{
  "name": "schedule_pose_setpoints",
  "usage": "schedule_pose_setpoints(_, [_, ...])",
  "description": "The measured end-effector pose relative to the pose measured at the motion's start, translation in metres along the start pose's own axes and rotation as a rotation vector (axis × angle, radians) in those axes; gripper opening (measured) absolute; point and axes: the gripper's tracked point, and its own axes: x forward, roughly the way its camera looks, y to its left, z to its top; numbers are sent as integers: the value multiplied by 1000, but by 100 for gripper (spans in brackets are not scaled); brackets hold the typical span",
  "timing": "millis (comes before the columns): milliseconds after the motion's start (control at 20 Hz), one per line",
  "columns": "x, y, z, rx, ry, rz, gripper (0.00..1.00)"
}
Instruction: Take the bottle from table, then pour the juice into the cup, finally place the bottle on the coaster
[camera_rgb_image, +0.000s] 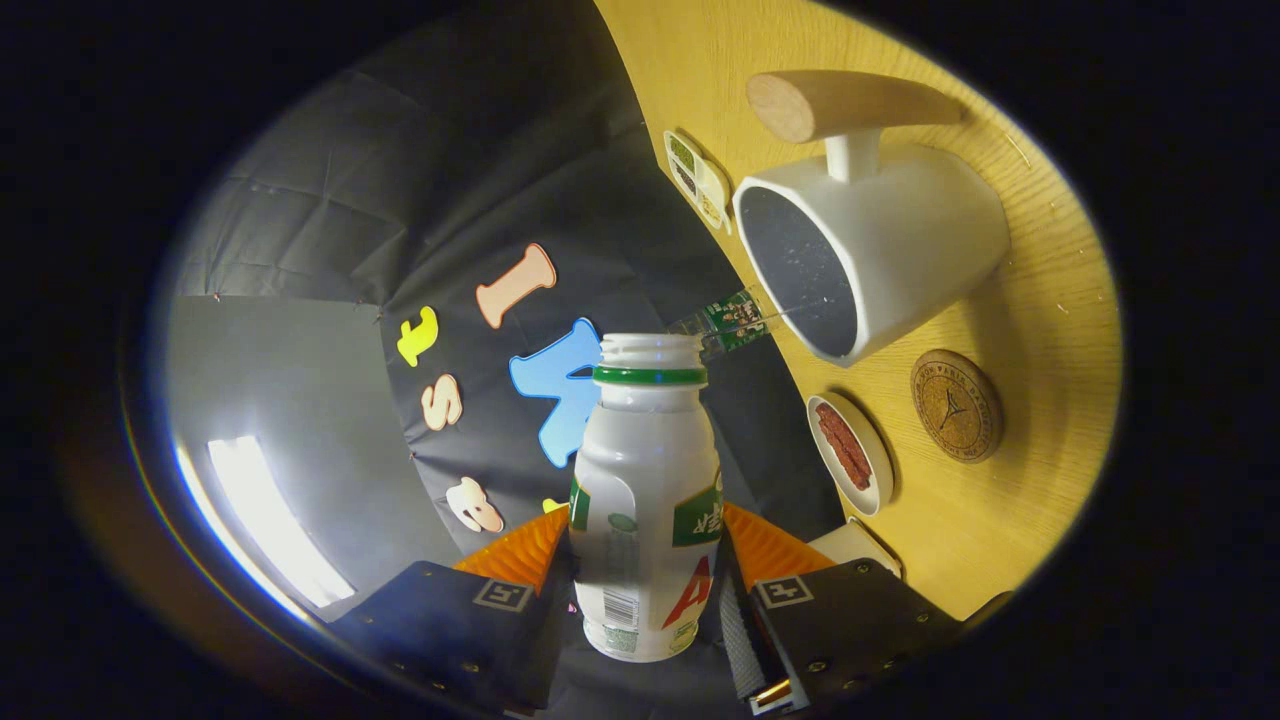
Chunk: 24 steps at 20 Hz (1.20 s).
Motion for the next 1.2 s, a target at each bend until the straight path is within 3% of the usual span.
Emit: schedule_pose_setpoints(1200, [-6, -11, 10, 2, -8, -30, 66])
